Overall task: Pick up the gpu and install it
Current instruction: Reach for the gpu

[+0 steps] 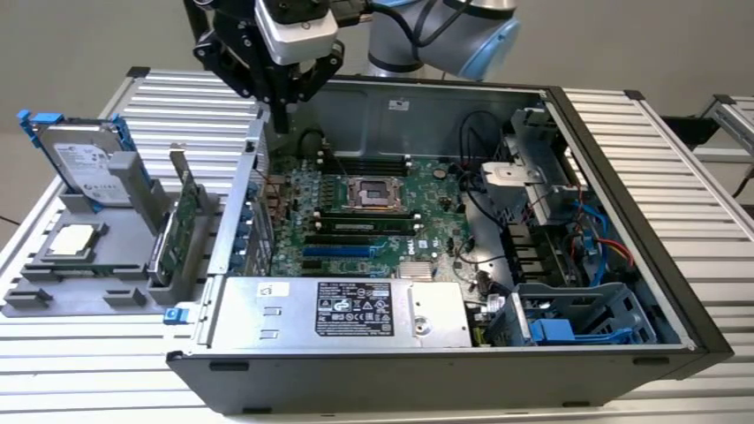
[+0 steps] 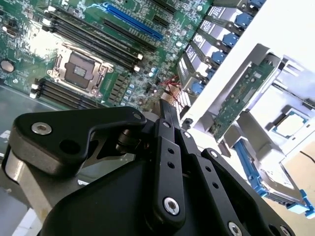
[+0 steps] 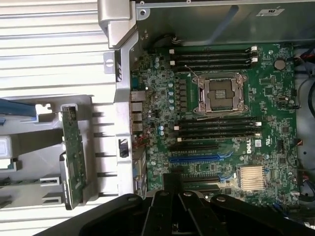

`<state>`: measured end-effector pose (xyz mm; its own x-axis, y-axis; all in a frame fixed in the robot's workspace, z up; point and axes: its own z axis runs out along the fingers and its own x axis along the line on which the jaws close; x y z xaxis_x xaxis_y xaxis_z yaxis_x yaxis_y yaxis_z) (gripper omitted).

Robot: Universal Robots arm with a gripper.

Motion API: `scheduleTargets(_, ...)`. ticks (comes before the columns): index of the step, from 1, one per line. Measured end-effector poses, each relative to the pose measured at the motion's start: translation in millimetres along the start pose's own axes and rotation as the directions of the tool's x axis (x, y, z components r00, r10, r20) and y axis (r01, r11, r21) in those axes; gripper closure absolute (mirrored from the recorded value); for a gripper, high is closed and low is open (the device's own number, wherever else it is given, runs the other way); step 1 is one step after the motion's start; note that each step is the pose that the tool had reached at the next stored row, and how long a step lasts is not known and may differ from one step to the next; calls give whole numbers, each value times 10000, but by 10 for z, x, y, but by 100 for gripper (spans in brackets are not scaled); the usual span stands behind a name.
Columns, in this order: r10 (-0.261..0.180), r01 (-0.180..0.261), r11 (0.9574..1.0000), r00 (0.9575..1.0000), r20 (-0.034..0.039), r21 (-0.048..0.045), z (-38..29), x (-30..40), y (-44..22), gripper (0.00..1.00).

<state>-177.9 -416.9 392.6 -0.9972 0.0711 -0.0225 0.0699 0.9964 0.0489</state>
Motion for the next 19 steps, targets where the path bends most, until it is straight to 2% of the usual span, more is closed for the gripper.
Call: scheduleTargets(19, 1, -1, 10000, 10000, 0, 0, -5, 98, -48, 100)
